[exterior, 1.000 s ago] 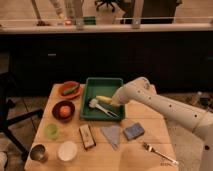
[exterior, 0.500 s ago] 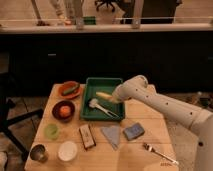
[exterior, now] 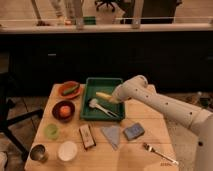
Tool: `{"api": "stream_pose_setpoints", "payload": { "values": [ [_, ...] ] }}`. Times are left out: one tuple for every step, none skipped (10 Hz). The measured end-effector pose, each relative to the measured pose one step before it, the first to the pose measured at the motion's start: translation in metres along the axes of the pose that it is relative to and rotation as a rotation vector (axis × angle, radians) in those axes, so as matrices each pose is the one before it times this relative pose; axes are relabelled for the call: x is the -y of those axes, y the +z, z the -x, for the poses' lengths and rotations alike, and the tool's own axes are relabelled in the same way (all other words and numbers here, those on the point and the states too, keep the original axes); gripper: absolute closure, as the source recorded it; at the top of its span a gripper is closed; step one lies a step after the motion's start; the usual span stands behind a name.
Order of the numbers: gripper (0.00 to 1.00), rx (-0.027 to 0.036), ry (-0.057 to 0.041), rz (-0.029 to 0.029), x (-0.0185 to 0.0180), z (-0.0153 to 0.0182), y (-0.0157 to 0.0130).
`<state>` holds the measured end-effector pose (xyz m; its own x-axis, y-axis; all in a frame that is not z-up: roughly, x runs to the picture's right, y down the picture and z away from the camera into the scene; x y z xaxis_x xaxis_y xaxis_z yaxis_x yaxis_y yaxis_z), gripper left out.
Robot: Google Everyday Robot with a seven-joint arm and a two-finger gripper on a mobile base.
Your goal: Place banana in tray
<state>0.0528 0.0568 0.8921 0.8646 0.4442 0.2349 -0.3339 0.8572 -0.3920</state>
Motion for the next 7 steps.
{"api": "stream_pose_setpoints", "payload": {
  "values": [
    [0.44, -0.00004, 0.00022, -0.00002, 0.00002, -0.00011, -0.00003],
    [0.34, -0.00016, 0.00036, -0.00013, 0.00005, -0.00028, -0.00010],
    [0.25, -0.00003, 0.00019, -0.00004, 0.00002, -0.00010, -0.00003],
    [0.20, -0.00001, 0.00013, -0.00005, 0.00001, -0.00009, -0.00001],
    [0.20, -0.00021, 0.00057, 0.00076, -0.00031, -0.00044, 0.00043],
    [0.20, 0.00020, -0.00010, -0.00022, 0.00009, 0.00018, -0.00013],
    [0.20, -0.00014, 0.00014, 0.00001, -0.00001, -0.00017, 0.00000]
  ]
}}
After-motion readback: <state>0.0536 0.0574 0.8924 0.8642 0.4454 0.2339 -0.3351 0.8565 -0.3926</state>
